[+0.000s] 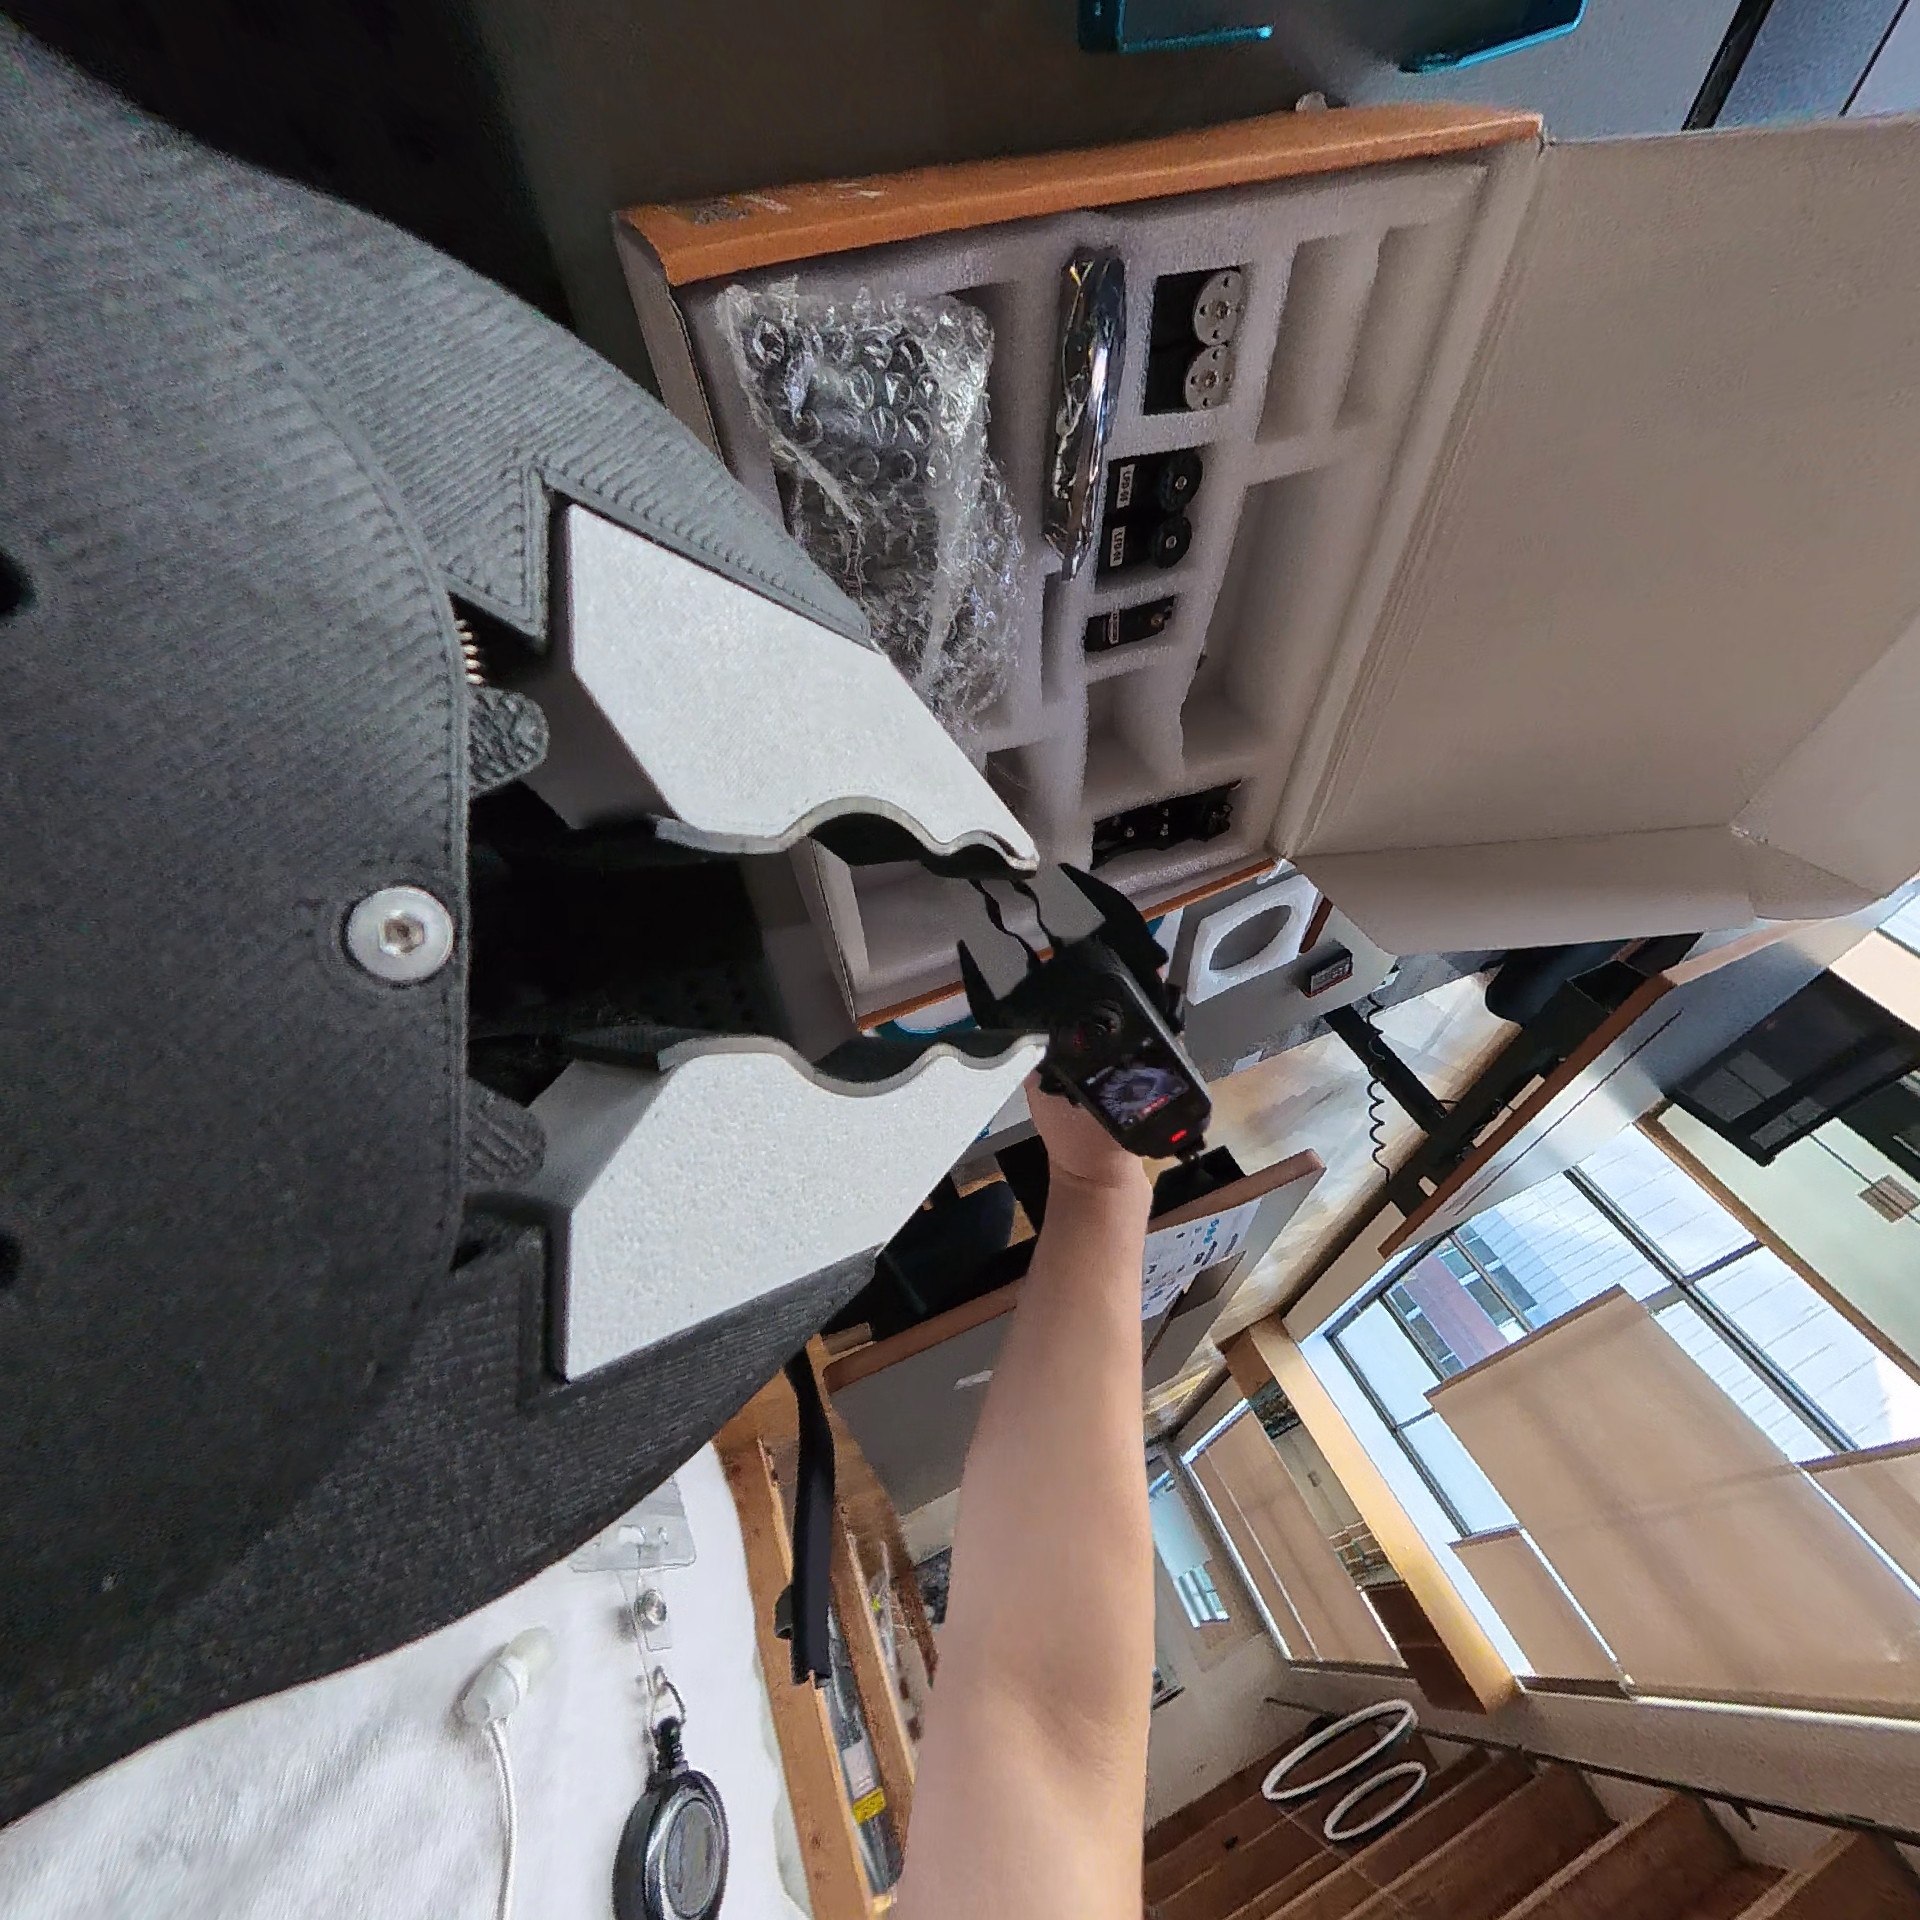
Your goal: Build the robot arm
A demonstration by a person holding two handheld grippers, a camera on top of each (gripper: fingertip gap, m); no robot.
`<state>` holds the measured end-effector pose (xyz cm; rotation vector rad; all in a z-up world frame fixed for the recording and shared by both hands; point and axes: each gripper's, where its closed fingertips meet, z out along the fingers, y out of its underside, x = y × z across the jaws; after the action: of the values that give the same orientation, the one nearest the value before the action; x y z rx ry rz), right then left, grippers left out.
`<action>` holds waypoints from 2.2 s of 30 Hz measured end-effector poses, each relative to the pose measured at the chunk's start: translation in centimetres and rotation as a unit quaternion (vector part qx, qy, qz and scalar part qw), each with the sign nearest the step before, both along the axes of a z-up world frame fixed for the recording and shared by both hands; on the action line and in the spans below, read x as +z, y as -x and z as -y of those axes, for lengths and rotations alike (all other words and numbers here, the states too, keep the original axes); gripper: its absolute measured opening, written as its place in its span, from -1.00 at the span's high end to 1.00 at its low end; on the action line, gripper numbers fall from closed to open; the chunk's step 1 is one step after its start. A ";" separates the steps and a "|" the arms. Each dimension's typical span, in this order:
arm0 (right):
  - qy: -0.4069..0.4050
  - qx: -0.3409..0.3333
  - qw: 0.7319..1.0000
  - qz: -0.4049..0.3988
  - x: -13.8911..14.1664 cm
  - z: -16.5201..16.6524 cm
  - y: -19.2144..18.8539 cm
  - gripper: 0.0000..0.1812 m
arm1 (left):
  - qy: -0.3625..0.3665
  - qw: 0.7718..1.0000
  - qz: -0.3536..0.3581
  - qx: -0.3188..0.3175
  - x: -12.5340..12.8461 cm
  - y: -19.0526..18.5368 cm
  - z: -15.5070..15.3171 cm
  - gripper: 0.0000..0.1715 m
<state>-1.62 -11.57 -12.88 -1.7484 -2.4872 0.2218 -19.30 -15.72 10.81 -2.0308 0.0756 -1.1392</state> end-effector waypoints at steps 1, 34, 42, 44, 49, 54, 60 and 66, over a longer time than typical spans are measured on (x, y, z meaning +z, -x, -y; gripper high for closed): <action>0.014 -0.011 1.000 0.004 0.2 0.1 -0.3 0.95 | 0.001 1.000 0.003 0.002 -0.1 0.1 0.1 0.69; 0.313 -0.528 0.684 -0.395 17.0 0.5 -1.0 0.96 | 0.067 0.951 -0.014 -0.302 -5.4 -16.8 -5.5 1.00; 0.226 -0.497 0.791 -0.276 10.5 1.6 -3.0 0.63 | 0.124 0.906 -0.183 -0.361 -13.1 -15.3 -4.8 1.00; 0.217 -0.492 0.812 -0.227 8.7 2.3 -3.7 0.63 | 0.152 0.879 -0.216 -0.397 -15.5 -15.6 -3.9 1.00; 0.198 -0.472 0.838 -0.187 7.2 3.1 -4.3 0.63 | 0.153 0.816 -0.278 -0.483 -17.8 -16.5 -1.0 1.00; 0.199 -0.464 0.844 -0.182 6.4 3.2 -3.7 0.63 | 0.134 0.751 -0.422 -0.490 -22.3 -14.1 -1.5 1.00; 0.091 -0.306 0.932 -0.172 5.1 2.0 -1.3 0.46 | 0.091 0.795 -0.437 -0.410 -21.4 -14.4 -3.3 0.64; -0.010 -0.125 0.986 -0.107 2.0 1.5 -0.4 0.45 | 0.027 0.910 -0.346 -0.227 -14.0 -11.4 -5.5 0.55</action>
<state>-1.21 -13.11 -10.85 -1.8944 -2.0937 0.3434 -7.89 -10.26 -3.19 -2.4485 0.9202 -0.6121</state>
